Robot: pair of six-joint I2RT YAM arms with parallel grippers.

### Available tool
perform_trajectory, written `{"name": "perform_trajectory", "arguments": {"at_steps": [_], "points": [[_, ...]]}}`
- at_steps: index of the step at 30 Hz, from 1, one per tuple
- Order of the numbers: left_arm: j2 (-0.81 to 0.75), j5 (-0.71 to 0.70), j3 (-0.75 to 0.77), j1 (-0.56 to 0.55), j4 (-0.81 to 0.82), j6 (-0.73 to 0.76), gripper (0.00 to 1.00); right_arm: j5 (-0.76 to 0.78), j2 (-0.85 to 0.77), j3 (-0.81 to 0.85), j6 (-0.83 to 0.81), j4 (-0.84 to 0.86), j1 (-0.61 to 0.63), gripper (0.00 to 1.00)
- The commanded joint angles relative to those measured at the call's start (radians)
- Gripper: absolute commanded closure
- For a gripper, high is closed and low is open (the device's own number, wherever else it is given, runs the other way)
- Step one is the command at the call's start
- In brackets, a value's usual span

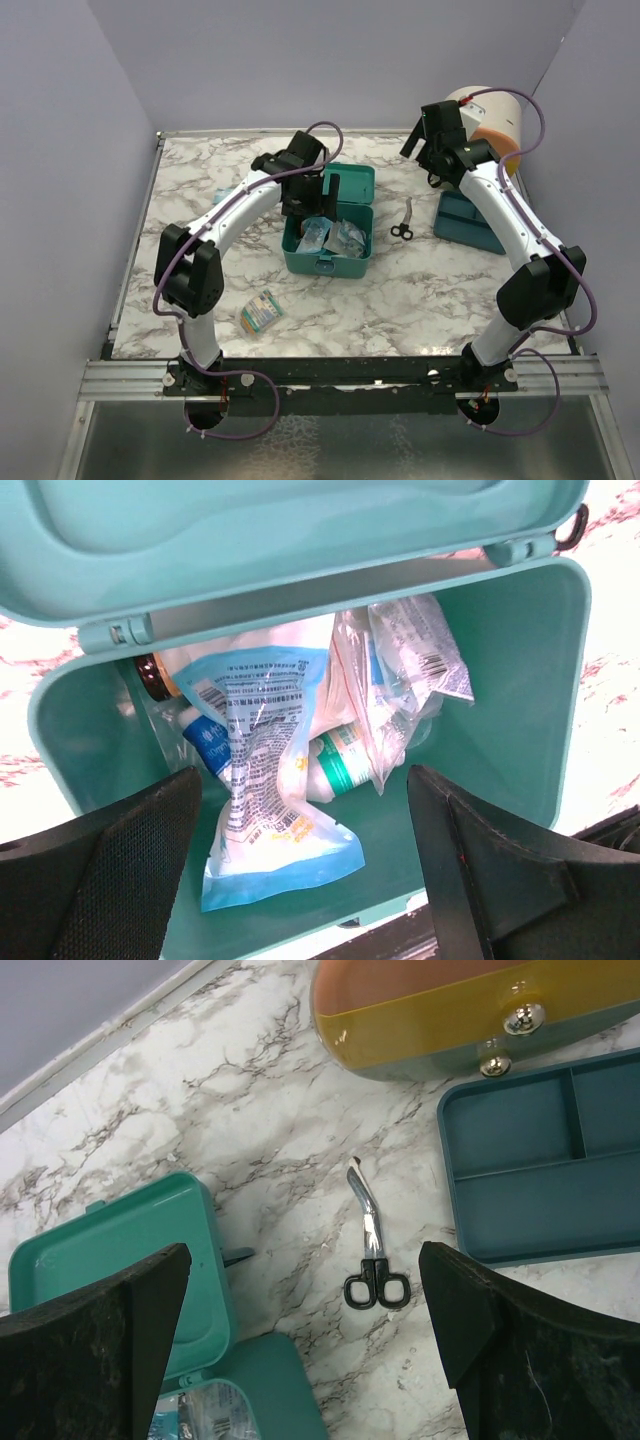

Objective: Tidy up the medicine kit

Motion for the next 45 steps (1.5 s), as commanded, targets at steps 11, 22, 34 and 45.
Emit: {"name": "perform_trajectory", "arguments": {"at_steps": [11, 22, 34, 45], "points": [[-0.256, -0.125, -0.036, 0.247, 0.033, 0.417, 0.15, -0.021, -0.052, -0.008, -0.053, 0.024, -0.005, 0.00], [-0.535, 0.199, -0.508, 0.244, -0.099, 1.003, 0.16, -0.017, -0.044, 0.009, -0.064, 0.012, -0.006, 0.00], [-0.475, 0.232, -0.694, 0.188, -0.094, 1.227, 0.16, 0.048, -0.085, -0.003, -0.042, -0.032, -0.005, 0.00], [-0.468, 0.228, -0.772, 0.105, -0.034, 1.021, 0.14, 0.100, -0.119, -0.008, -0.003, -0.076, -0.005, 0.00]]}}
